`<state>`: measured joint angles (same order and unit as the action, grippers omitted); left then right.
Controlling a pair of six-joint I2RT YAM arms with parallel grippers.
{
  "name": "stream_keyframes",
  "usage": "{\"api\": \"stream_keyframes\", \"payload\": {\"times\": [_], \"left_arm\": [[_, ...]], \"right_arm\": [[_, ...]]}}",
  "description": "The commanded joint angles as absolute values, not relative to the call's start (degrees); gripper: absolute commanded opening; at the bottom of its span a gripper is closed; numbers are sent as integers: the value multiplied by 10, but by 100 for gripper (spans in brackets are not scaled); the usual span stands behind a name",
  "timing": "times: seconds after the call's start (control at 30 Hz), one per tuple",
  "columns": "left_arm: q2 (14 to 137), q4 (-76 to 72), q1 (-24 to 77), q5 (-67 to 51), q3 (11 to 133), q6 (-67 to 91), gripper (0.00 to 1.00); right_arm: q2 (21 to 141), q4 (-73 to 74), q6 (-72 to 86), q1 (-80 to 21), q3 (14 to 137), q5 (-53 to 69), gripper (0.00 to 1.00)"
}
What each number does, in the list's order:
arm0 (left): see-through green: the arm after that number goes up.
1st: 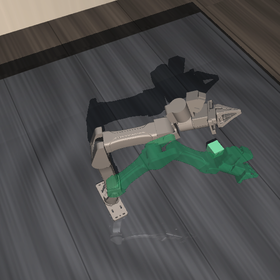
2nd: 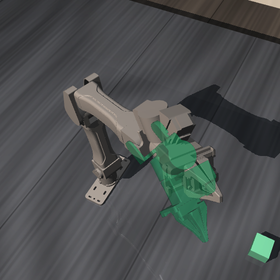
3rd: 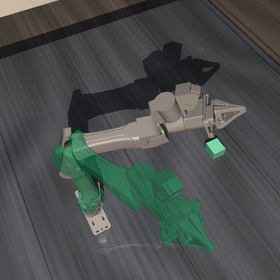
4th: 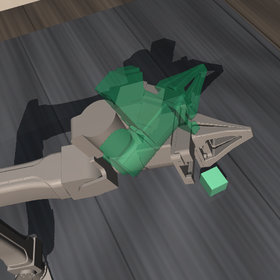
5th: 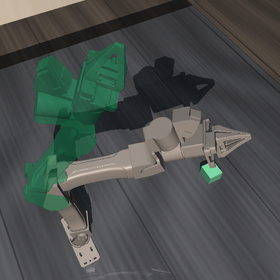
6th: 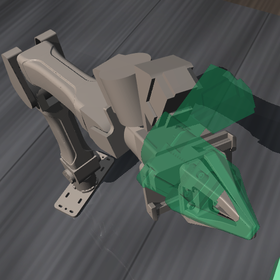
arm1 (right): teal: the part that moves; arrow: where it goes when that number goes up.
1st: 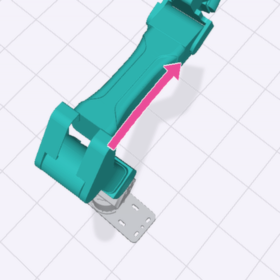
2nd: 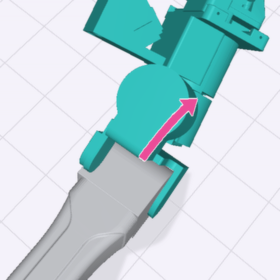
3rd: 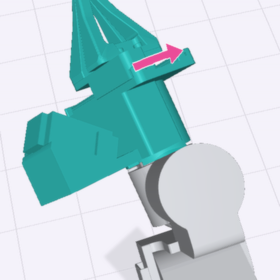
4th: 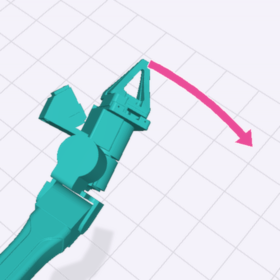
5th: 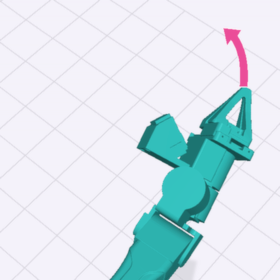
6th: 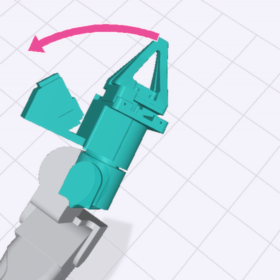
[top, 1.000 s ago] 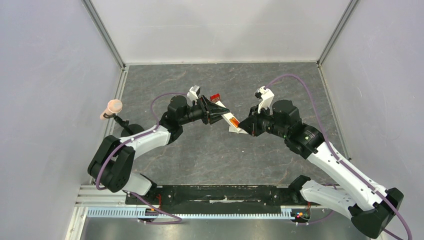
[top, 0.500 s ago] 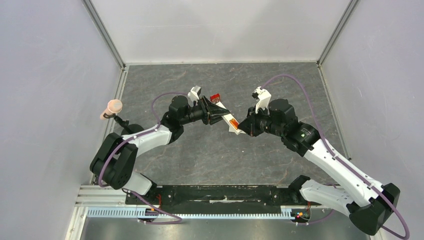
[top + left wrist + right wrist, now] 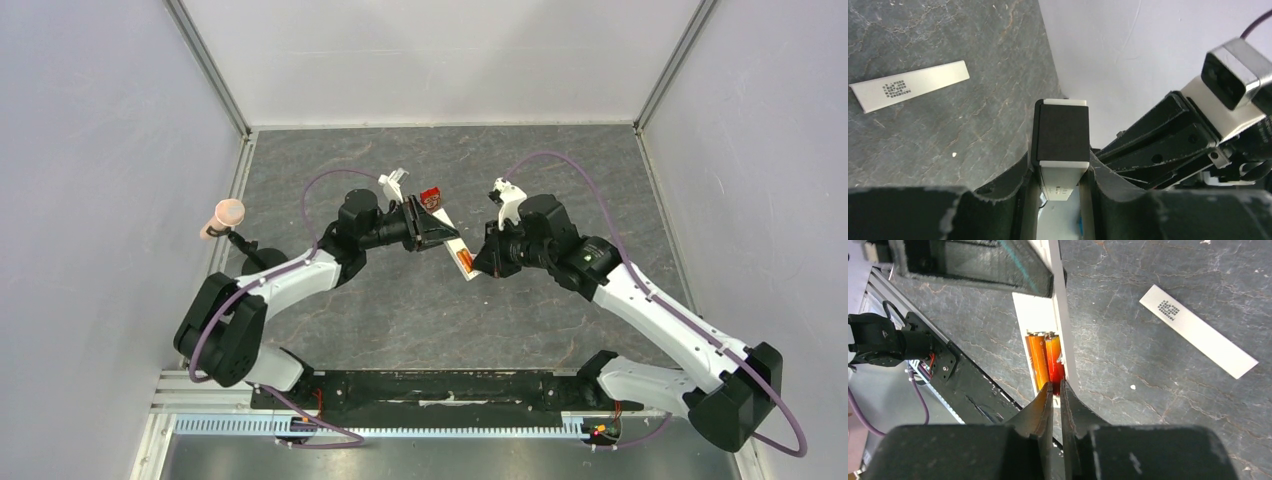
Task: Load the batteries into the remote control
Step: Load the battery into the remote control.
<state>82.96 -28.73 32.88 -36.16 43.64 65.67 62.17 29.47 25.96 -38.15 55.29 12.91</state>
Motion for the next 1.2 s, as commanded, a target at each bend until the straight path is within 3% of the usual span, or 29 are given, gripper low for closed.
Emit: {"api": "stream_keyframes", "payload": {"times": [0.0, 0.4, 0.6, 0.73, 0.97, 1.17], "left_arm": [[770, -263, 355, -425, 475, 576, 2], [748, -220, 355, -398, 474, 519, 2], [741, -219, 355, -398, 478, 517, 2], [730, -219, 354, -419, 482, 507, 2], [703, -220, 353, -508, 497, 462, 2], [681, -188, 352, -524, 510, 424, 2]], "right_arm": [[641, 280, 283, -381, 578, 106, 13], [645, 280, 309, -371, 594, 123, 27], [602, 249, 302, -357, 590, 148, 58], [573, 212, 272, -353, 566, 199, 72], [539, 150, 235, -352, 523, 324, 77], [534, 133, 239, -352, 510, 344, 78]]}}
